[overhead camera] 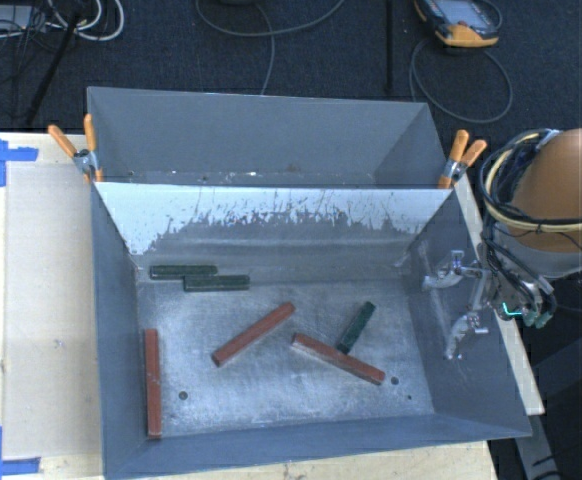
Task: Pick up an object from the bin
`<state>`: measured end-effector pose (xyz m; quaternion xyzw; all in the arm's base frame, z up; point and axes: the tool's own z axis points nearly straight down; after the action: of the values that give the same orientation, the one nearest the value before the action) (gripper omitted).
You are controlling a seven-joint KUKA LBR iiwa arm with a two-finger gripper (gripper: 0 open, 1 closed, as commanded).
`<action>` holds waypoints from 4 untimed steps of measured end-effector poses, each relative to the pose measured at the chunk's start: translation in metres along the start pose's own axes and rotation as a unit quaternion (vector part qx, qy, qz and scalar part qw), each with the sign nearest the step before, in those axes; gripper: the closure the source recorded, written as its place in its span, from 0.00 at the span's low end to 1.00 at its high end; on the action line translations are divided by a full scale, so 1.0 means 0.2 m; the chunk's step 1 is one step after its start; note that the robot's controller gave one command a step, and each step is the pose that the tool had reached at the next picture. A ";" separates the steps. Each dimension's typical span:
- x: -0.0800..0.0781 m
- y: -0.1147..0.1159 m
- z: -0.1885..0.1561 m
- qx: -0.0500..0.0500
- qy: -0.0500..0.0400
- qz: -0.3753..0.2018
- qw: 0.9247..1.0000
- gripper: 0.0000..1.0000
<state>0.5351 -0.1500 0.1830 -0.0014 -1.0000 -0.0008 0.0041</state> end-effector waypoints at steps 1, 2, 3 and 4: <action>-0.01 0.00 -0.02 0.001 -0.003 -0.002 1.000 0.00; 0.03 0.18 0.25 0.002 -0.006 -0.002 1.000 0.00; 0.02 0.28 0.54 0.001 -0.011 0.066 0.998 1.00; 0.03 0.28 0.55 0.001 -0.007 0.065 0.998 0.00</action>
Offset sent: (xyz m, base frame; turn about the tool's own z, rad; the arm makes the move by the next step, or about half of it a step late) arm -0.0171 0.0694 -0.1031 -0.0112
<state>0.5286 -0.0940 0.0735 -0.0661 -0.9978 0.0004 -0.0033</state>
